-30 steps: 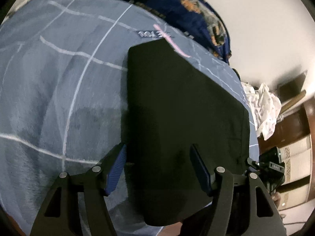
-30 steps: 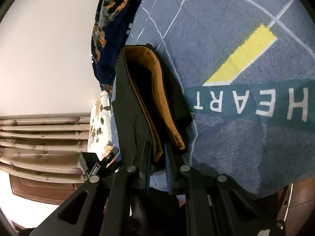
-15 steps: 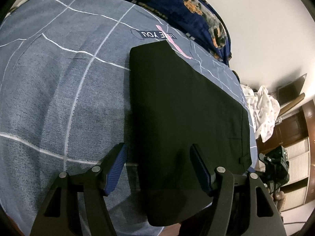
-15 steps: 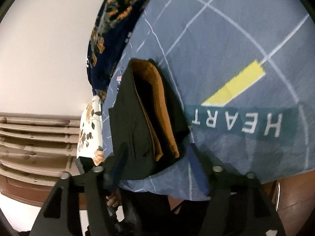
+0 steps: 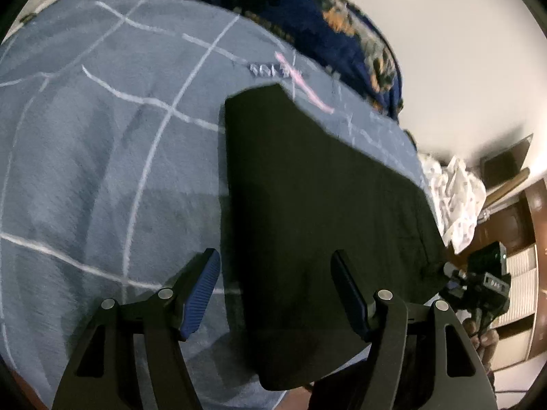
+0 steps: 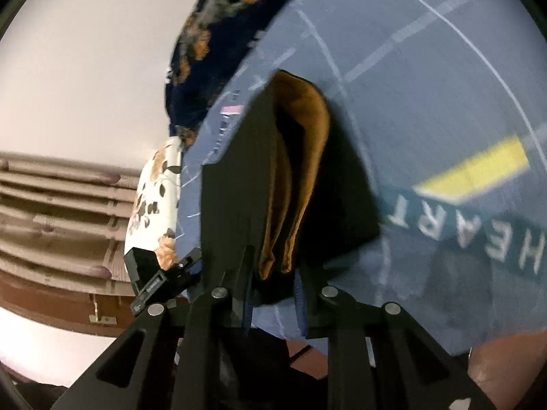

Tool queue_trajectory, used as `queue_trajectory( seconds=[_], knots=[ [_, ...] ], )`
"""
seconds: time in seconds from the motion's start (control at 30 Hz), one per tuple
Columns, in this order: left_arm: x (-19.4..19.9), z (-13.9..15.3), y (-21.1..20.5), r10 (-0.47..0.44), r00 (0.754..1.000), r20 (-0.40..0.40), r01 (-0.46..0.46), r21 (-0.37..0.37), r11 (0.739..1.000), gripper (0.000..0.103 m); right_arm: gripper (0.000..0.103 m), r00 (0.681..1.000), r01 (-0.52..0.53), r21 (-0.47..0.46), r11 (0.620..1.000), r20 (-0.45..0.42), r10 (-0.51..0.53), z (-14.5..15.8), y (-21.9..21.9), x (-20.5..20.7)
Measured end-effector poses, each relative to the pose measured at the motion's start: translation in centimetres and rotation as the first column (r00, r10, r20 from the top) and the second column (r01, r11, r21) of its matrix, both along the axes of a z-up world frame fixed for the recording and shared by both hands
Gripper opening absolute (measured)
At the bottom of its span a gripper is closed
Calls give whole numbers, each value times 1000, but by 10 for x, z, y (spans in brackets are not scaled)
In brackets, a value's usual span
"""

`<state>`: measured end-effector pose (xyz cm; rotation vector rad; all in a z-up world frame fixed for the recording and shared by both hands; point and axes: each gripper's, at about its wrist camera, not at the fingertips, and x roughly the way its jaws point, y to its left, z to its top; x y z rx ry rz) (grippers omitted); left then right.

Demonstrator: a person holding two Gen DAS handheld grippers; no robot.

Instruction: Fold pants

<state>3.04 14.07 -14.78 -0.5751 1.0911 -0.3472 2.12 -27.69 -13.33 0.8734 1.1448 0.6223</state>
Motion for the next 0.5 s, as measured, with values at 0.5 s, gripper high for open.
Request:
queue_trajectory(
  seconds=[0.5],
  knots=[
    [4, -9, -13, -32, 999, -16, 33, 74, 997, 70, 18, 991, 105, 100, 989, -94, -96, -59, -40, 12]
  ],
)
